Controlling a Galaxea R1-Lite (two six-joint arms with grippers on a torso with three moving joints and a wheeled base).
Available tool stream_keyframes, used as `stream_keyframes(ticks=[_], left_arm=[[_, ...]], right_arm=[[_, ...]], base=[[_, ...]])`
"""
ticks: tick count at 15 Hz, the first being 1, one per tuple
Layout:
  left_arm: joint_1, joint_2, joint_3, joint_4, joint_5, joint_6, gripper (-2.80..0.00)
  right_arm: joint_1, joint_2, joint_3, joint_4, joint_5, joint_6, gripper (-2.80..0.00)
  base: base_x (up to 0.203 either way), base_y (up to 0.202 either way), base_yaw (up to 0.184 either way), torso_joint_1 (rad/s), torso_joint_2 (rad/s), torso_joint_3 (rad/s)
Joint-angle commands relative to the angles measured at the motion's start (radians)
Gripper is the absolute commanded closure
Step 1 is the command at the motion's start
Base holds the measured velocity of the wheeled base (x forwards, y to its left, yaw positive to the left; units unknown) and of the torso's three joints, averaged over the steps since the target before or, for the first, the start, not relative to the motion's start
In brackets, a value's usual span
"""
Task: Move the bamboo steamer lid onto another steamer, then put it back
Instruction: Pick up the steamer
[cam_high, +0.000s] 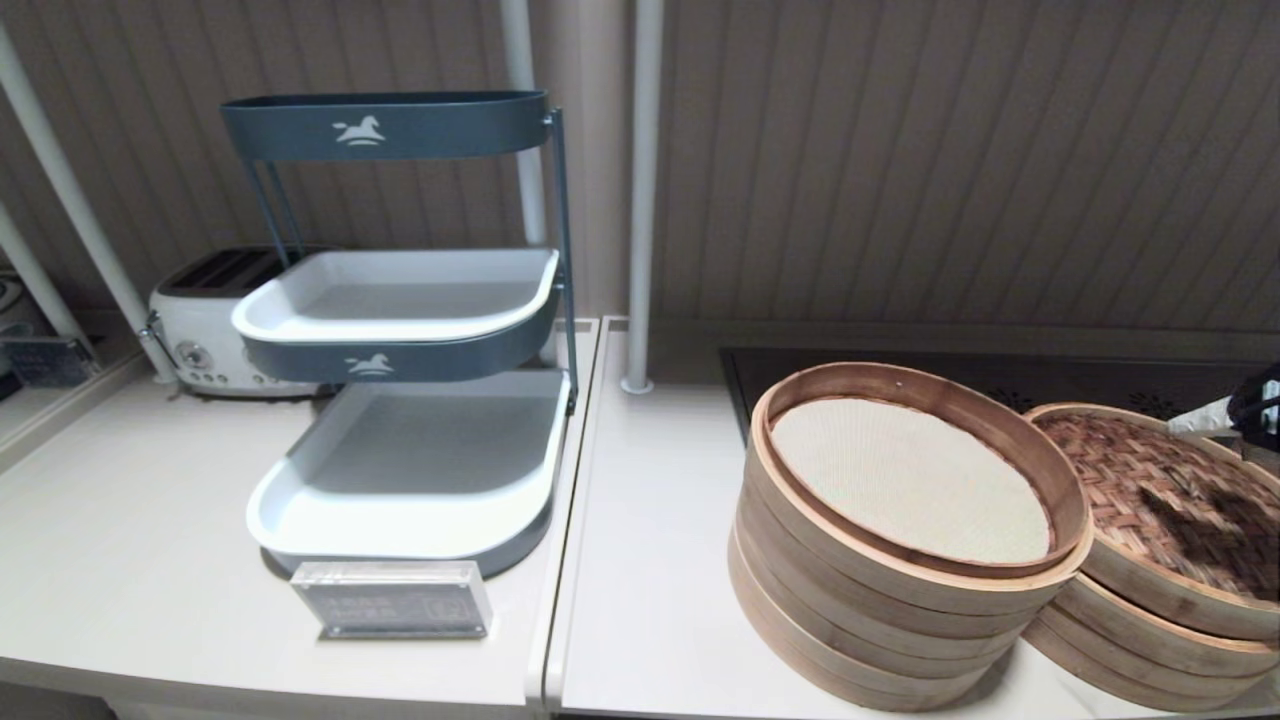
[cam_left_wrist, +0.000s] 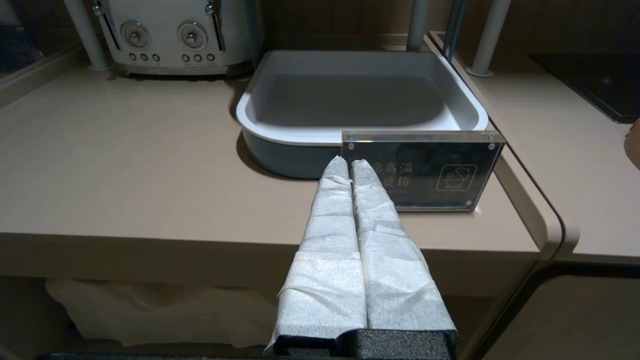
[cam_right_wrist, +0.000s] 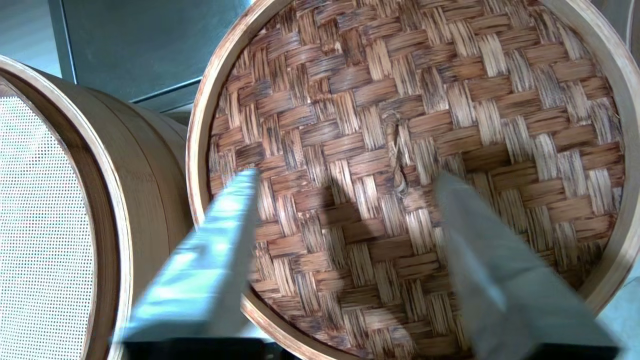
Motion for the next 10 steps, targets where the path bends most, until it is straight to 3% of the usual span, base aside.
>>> stream_keyframes(ticks=[1,6,10], left_arm=[[0.000,0.000,0.028,0.000,0.000,0.000,0.00],[0.000,0.000,0.028,0.000,0.000,0.000,0.00],[0.000,0.000,0.028,0.000,0.000,0.000,0.00]], right_arm=[[0.001,0.004,-0.001,0.002,0.002,-0.001,0.00],[0.009,-0.089,0.011,0.010,0.003,-0.001,0.00],[0.073,-0.247,0.041,0.050,0.005,0.008,0.00]], base=[[0.000,0.000,0.000,0.000,0.00,0.000],[0.000,0.000,0.000,0.000,0.00,0.000],[0.000,0.000,0.000,0.000,0.00,0.000]])
